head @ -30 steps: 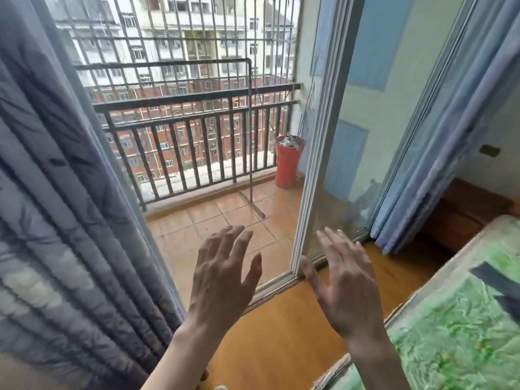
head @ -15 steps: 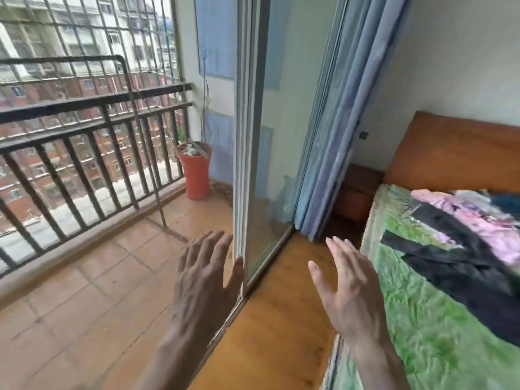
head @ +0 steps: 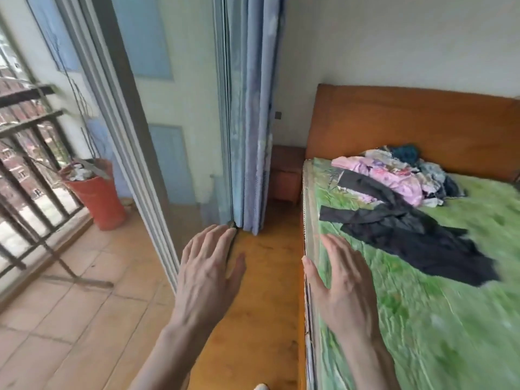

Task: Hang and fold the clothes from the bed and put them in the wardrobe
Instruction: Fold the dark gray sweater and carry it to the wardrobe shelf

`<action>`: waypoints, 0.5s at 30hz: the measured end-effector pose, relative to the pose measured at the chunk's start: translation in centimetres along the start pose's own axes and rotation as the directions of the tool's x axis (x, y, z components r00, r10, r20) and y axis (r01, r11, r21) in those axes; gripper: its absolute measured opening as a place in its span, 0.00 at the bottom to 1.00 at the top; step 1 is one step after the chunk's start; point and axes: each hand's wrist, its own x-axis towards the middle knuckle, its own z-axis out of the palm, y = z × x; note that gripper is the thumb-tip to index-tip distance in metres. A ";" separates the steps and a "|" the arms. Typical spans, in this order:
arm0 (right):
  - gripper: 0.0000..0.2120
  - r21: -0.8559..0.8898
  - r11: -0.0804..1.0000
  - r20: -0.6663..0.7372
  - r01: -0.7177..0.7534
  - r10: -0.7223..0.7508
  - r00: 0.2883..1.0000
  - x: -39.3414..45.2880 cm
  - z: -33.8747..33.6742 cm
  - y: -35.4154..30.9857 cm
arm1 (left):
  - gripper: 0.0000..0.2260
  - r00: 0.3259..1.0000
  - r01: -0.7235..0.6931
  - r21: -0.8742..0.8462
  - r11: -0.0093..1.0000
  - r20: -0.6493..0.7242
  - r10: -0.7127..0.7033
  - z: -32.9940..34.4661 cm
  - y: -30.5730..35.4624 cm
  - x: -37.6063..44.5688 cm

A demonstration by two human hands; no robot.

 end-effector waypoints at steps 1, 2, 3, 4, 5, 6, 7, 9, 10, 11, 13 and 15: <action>0.31 -0.005 1.000 -0.019 -0.016 0.016 1.000 1.1 0.8 0.5 | 0.21 1.000 -0.023 -0.008 1.000 0.010 0.024 1.1 -0.1 1.6; 0.31 -0.007 0.999 -0.041 -0.037 0.037 0.998 2.2 1.6 0.9 | 0.20 0.999 -0.043 -0.020 0.999 0.020 0.043 2.3 -0.3 3.2; 0.30 -0.003 0.998 -0.060 -0.064 0.064 0.996 3.5 2.4 1.2 | 0.20 0.998 -0.056 -0.032 0.998 0.031 0.057 3.5 -0.4 4.8; 0.30 0.004 0.996 -0.080 -0.094 0.094 0.992 4.8 3.1 1.5 | 0.20 0.997 -0.068 -0.038 0.997 0.043 0.069 4.7 -0.4 6.5; 0.30 0.011 0.992 -0.099 -0.122 0.123 0.987 6.1 3.8 1.7 | 0.20 0.995 -0.083 -0.041 0.996 0.054 0.085 5.8 -0.3 8.0; 0.31 0.014 0.990 -0.111 -0.143 0.143 0.983 7.4 4.4 1.9 | 0.20 0.993 -0.099 -0.045 0.994 0.058 0.102 6.9 -0.2 9.5; 0.31 0.013 0.988 -0.113 -0.153 0.154 0.982 8.6 5.0 2.2 | 0.19 0.992 -0.116 -0.052 0.992 0.052 0.119 8.1 -0.1 11.0; 0.31 0.002 0.989 -0.104 -0.148 0.148 0.984 11.3 6.0 3.2 | 0.19 0.988 -0.148 -0.065 0.987 0.040 0.151 10.3 0.3 13.9; 0.31 -0.004 0.989 -0.103 -0.148 0.147 0.984 12.6 6.4 4.0 | 0.19 0.986 -0.156 -0.074 0.985 0.043 0.159 11.4 0.5 15.4; 0.31 -0.010 0.988 -0.107 -0.157 0.155 0.982 13.7 6.8 4.8 | 0.19 0.985 -0.158 -0.083 0.984 0.050 0.162 12.5 0.7 16.7; 0.30 -0.023 0.982 -0.125 -0.187 0.183 0.975 15.3 7.2 6.3 | 0.19 0.984 -0.157 -0.106 0.982 0.064 0.165 14.3 1.2 18.9; 0.30 -0.050 0.978 -0.142 -0.203 0.194 0.971 16.4 7.6 7.7 | 0.19 0.981 -0.175 -0.143 0.974 0.061 0.185 16.0 1.8 21.0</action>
